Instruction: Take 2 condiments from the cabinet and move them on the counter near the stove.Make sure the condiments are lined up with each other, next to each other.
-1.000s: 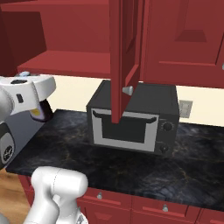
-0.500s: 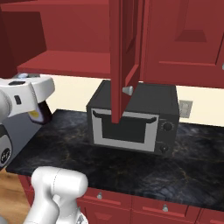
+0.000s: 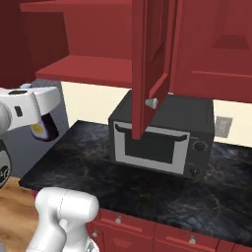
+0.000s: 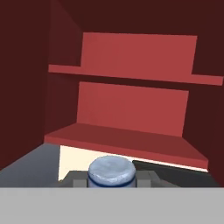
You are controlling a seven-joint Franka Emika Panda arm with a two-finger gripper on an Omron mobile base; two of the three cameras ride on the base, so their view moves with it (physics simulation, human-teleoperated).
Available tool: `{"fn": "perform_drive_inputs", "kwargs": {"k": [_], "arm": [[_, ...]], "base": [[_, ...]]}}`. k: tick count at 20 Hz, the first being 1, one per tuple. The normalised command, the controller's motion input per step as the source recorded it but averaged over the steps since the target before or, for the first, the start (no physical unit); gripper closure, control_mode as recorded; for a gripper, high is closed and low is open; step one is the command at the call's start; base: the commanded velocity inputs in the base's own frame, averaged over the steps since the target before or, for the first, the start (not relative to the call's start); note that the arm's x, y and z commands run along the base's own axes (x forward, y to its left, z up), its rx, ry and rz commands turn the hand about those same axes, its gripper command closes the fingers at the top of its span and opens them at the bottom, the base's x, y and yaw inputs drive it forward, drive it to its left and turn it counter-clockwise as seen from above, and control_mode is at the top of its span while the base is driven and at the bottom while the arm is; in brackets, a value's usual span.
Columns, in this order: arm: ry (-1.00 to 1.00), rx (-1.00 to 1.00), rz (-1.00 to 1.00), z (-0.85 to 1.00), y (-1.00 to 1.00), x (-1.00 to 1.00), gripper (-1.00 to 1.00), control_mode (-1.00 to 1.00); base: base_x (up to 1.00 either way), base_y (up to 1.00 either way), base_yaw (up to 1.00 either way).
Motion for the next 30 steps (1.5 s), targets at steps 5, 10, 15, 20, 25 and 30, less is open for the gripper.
{"fn": "perform_drive_inputs", "kwargs": {"k": [5, 10, 15, 20, 25, 30], "arm": [[0.0, 0.0, 0.0, 0.0, 0.0, 0.0, 1.0, 1.0], [0.0, 0.0, 0.0, 0.0, 0.0, 0.0, 1.0, 1.0], [0.0, 0.0, 0.0, 0.0, 0.0, 0.0, 1.0, 1.0], [0.0, 0.0, 0.0, 0.0, 0.0, 0.0, 1.0, 1.0], [0.0, 0.0, 0.0, 0.0, 0.0, 0.0, 1.0, 1.0], [0.0, 0.0, 0.0, 0.0, 0.0, 0.0, 1.0, 1.0]], "base": [[-0.47, 0.01, 0.43], [-0.7, 0.03, 0.49], [-0.49, 0.01, 0.89], [-0.01, 0.0, 1.0], [0.0, 0.0, 1.0], [0.0, 0.0, 1.0]]}}
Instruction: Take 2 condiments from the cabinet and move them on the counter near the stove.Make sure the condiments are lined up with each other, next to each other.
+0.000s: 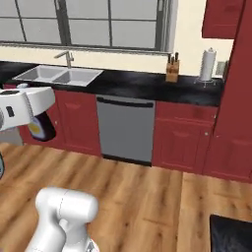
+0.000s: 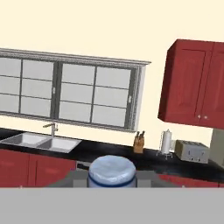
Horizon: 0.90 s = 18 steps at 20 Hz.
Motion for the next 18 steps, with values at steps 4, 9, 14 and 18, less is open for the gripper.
{"fn": "perform_drive_inputs", "kwargs": {"k": [4, 9, 14, 18], "arm": [[0.0, 0.0, 0.0, 0.0, 0.0, 0.0, 1.0, 1.0], [0.0, 0.0, 0.0, 0.0, 0.0, 0.0, 1.0, 1.0], [0.0, 0.0, 0.0, 0.0, 0.0, 0.0, 1.0, 1.0], [0.0, 0.0, 0.0, 0.0, 0.0, 0.0, 1.0, 1.0]], "base": [[-0.02, 0.0, 1.0], [0.0, 0.05, 0.99], [0.0, 0.15, 0.89], [0.05, 0.32, 0.69]]}}
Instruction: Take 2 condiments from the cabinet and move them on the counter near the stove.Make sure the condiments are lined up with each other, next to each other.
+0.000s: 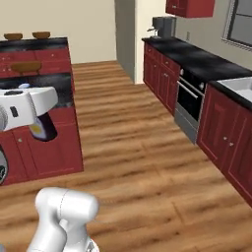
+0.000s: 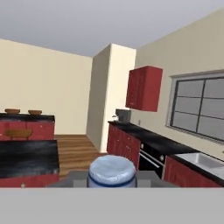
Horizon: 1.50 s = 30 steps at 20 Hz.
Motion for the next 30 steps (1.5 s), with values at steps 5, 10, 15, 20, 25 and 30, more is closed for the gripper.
{"fn": "perform_drive_inputs", "kwargs": {"k": [5, 10, 15, 20, 25, 30], "arm": [[0.0, 0.0, 0.0, 0.0, 0.0, 0.0, 1.0, 1.0], [0.0, 0.0, 0.0, 0.0, 0.0, 0.0, 1.0, 1.0], [0.0, 0.0, 0.0, 0.0, 0.0, 0.0, 1.0, 1.0], [0.0, 0.0, 0.0, 0.0, 0.0, 0.0, 1.0, 1.0], [0.0, 0.0, 0.0, 0.0, 0.0, 0.0, 1.0, 1.0], [0.0, 0.0, 0.0, 0.0, 0.0, 0.0, 1.0, 1.0]], "base": [[0.74, 0.67, 0.34], [0.92, 0.9, 0.21], [0.26, 1.0, 0.35], [0.04, 0.77, 0.56], [0.11, 0.49, 0.49], [0.32, 0.11, 0.12]]}}
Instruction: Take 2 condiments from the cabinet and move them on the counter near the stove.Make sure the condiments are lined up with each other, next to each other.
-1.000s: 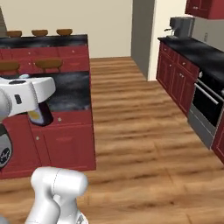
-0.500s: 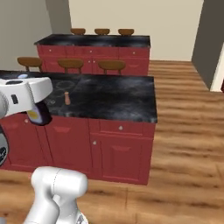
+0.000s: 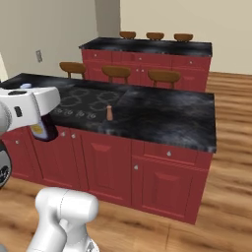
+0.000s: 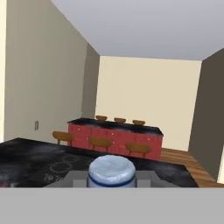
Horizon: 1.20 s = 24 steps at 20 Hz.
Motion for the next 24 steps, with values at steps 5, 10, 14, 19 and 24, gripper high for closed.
{"fn": "perform_drive_inputs", "kwargs": {"k": [5, 10, 14, 19, 24], "arm": [[0.0, 0.0, 0.0, 0.0, 0.0, 0.0, 1.0, 1.0], [0.0, 0.0, 0.0, 0.0, 0.0, 0.0, 1.0, 1.0], [0.0, 0.0, 0.0, 0.0, 0.0, 0.0, 1.0, 1.0], [0.0, 0.0, 0.0, 0.0, 0.0, 0.0, 1.0, 1.0], [0.0, 0.0, 0.0, 0.0, 0.0, 0.0, 1.0, 1.0]], "base": [[0.27, 0.33, 0.0], [0.33, 0.68, 0.0], [0.59, 0.59, 0.0], [0.89, 0.32, 0.0], [0.81, 0.32, 0.0]]}}
